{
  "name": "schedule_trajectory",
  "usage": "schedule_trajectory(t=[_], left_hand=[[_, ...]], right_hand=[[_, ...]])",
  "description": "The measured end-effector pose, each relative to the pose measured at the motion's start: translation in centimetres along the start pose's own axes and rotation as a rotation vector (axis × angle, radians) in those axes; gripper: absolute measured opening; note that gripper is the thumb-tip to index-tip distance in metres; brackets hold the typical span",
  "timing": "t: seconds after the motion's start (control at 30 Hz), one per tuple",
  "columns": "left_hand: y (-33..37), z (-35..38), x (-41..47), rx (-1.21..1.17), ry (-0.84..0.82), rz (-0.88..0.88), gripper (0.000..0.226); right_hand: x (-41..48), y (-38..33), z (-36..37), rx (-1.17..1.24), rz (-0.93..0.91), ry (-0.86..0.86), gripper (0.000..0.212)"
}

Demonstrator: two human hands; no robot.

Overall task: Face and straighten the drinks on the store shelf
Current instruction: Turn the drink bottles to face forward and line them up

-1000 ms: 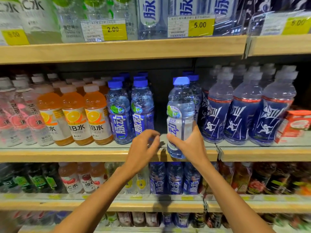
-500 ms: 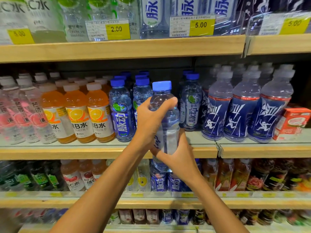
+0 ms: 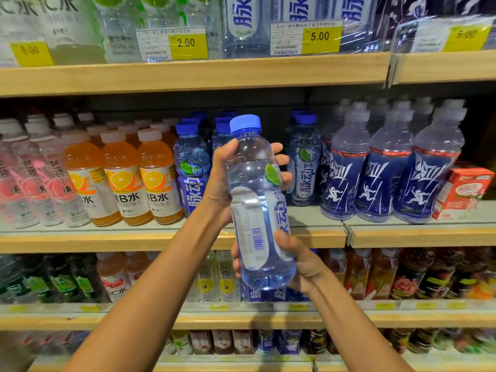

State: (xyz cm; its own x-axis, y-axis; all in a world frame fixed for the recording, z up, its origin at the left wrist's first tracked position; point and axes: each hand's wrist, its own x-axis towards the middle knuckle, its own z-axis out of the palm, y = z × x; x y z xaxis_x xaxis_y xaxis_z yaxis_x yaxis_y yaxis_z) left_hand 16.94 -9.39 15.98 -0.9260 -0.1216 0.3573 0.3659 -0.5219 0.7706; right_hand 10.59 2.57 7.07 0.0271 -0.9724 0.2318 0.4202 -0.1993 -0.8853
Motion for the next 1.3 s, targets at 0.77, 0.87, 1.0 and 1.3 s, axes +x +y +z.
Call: schedule_trajectory(t=[0.77,0.87,1.0,1.3], left_hand=[[-1.0,2.2,0.0,0.662,0.749,0.367,0.009],[-0.2,1.5,-0.4,0.550,0.660,0.215,0.011],[0.5,0.6,-0.8,0.295,0.324,0.075,0.035],[-0.4,-1.4,-0.1,-0.097,-0.117,-0.021,0.058]], right_hand=[[-0.4,0.7,1.2,-0.802,-0.290,0.661,0.062],[-1.2,-0.4,0.0,-0.556,-0.166,0.489,0.072],[-1.5,-1.1,-1.0,-0.133,0.039,0.285,0.095],[-0.5,-0.9,0.4,-0.153,0.047,0.093,0.079]])
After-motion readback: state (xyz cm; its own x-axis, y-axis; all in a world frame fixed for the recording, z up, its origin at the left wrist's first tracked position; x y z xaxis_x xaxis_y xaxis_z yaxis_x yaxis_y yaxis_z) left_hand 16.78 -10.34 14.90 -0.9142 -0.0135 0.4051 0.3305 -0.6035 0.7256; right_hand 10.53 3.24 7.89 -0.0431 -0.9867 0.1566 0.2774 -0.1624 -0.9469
